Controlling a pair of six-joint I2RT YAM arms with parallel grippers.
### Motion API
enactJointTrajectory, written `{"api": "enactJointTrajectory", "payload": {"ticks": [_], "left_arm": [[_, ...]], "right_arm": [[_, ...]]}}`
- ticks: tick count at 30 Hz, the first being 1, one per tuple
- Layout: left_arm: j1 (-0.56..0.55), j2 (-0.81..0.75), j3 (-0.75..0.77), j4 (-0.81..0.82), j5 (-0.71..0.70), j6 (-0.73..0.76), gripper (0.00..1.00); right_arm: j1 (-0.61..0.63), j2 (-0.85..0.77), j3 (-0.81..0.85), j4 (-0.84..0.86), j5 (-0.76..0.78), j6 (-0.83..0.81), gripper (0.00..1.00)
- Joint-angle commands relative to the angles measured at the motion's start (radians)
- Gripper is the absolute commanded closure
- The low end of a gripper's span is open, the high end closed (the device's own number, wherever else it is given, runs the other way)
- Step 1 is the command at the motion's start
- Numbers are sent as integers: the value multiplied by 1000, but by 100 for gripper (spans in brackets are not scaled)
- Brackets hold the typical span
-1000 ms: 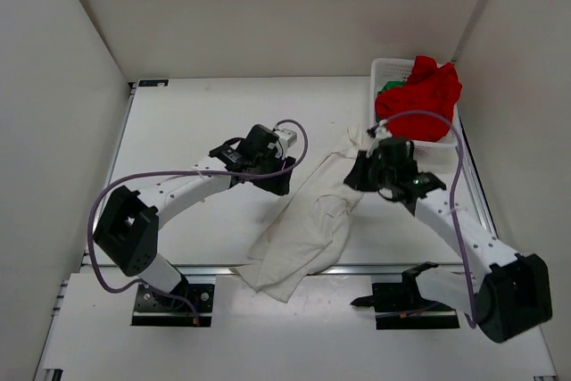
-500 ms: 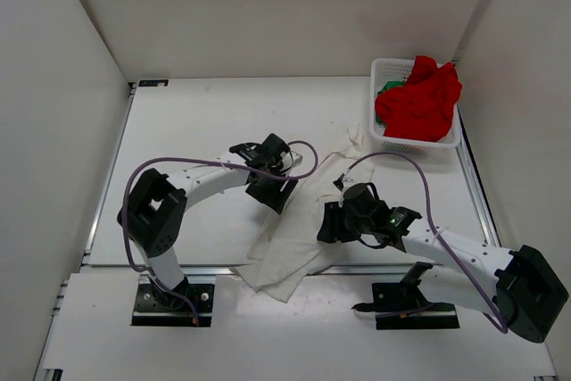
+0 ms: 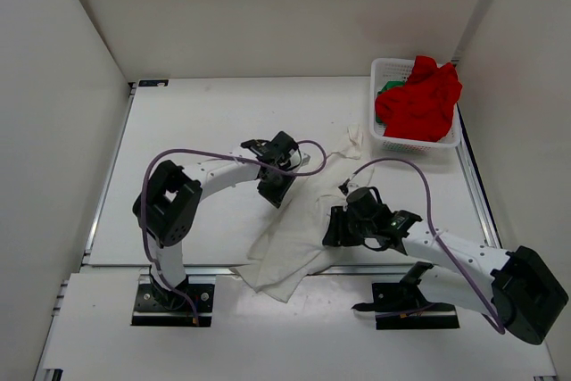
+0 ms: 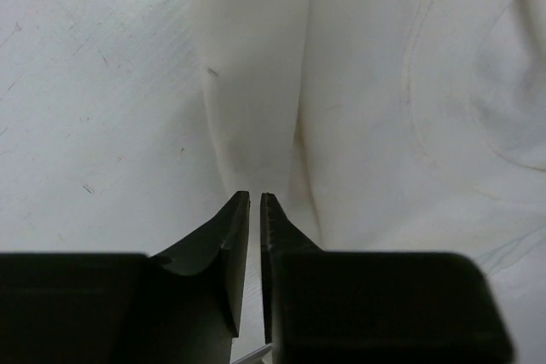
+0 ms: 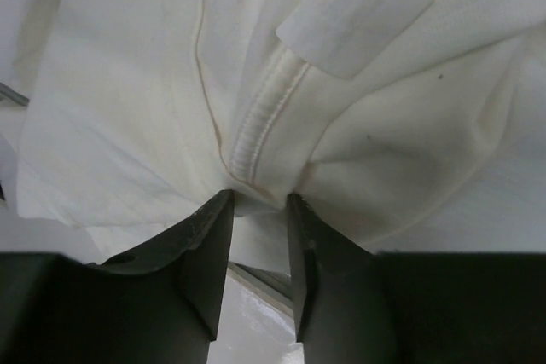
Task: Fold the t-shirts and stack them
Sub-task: Flatten out the tshirt
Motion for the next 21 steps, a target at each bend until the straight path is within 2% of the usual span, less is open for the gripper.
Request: {"api": "enactJointTrajectory", "payload": {"ticks": [1, 3, 6, 8, 9, 10, 11, 12, 14, 17, 21], "left_arm": [[21, -20, 7, 44, 35, -8, 82], [27, -26, 4, 55, 57, -26, 89], [56, -52, -17, 87, 103, -43, 94], [70, -61, -22, 91, 136, -46, 83], [67, -58, -19, 77, 158, -34, 66], [66, -66, -14, 61, 138, -28, 54], [53, -78, -27, 60, 115, -25, 50], [46, -90, -31, 57, 101, -14, 40], [29, -104, -42, 32, 92, -2, 32], [9, -89, -41, -3, 72, 12, 28], [-42, -28, 45, -69, -7, 29, 35]], "right_arm": [[-14, 18, 9, 83, -67, 11, 71], [-25, 19, 23, 100, -58, 5, 82], [-42, 1, 75, 72, -27, -29, 90], [-71, 0, 105, 51, -28, -48, 95], [-92, -7, 112, 37, -34, -69, 98], [-115, -8, 124, 8, -33, -84, 100], [-126, -23, 130, 3, -25, -92, 100], [-152, -24, 130, -6, -25, -103, 100], [-216, -68, 123, -58, -22, -127, 100], [-310, -152, 104, -133, -33, -164, 100], [-413, -243, 106, -228, -59, -216, 100]]}}
